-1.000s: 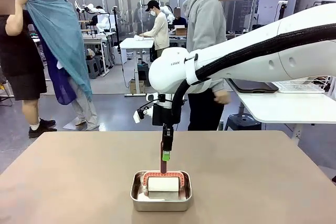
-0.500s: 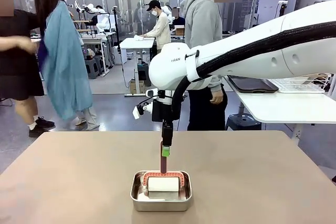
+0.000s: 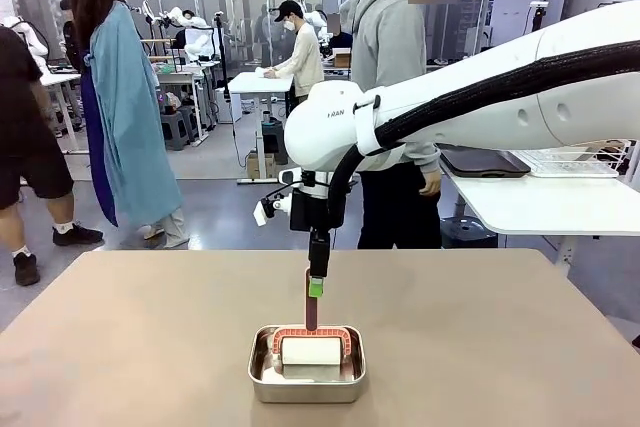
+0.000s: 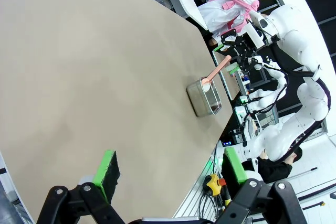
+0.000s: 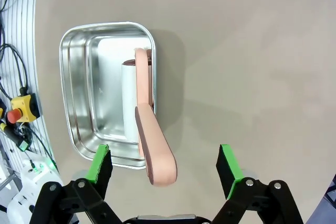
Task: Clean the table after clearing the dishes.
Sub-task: Place the Lint Roller back on top of the Airtight Container.
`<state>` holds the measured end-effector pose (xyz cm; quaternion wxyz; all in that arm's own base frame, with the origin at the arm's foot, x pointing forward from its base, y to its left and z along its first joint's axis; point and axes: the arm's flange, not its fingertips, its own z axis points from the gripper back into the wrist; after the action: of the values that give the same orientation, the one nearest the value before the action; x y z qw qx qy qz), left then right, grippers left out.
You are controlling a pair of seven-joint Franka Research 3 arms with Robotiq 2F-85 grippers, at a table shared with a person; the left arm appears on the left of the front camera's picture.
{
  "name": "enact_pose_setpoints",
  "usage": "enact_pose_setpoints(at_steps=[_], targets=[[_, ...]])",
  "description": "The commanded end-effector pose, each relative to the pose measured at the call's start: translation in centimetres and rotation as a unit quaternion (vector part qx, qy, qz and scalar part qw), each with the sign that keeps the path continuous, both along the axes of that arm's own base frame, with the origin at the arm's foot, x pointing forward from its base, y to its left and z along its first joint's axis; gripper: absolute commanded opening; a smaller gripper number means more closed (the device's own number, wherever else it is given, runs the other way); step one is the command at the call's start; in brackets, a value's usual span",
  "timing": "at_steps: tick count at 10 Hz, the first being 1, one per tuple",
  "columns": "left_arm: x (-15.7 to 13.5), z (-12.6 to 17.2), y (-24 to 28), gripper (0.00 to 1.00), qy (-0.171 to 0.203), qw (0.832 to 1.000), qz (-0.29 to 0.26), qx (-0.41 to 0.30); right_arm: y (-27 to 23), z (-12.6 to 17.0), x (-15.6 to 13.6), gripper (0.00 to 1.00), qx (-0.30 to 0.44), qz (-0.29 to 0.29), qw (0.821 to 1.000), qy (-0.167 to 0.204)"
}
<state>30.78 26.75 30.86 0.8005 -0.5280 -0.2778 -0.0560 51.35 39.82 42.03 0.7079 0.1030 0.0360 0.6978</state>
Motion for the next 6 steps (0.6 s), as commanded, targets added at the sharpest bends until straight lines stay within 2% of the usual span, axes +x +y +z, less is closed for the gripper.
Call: enact_pose_setpoints(at_steps=[1,6], targets=[[-0.36,0.46,-0.08,1.00,0.010,1.000,0.001,0.008,0.11,0.12,-0.23,1.00,-0.001,0.002,1.000,0.001],[-0.36,0.46,-0.08,1.00,0.010,1.000,0.001,0.008,0.11,0.12,-0.23,1.00,-0.001,0.002,1.000,0.001]])
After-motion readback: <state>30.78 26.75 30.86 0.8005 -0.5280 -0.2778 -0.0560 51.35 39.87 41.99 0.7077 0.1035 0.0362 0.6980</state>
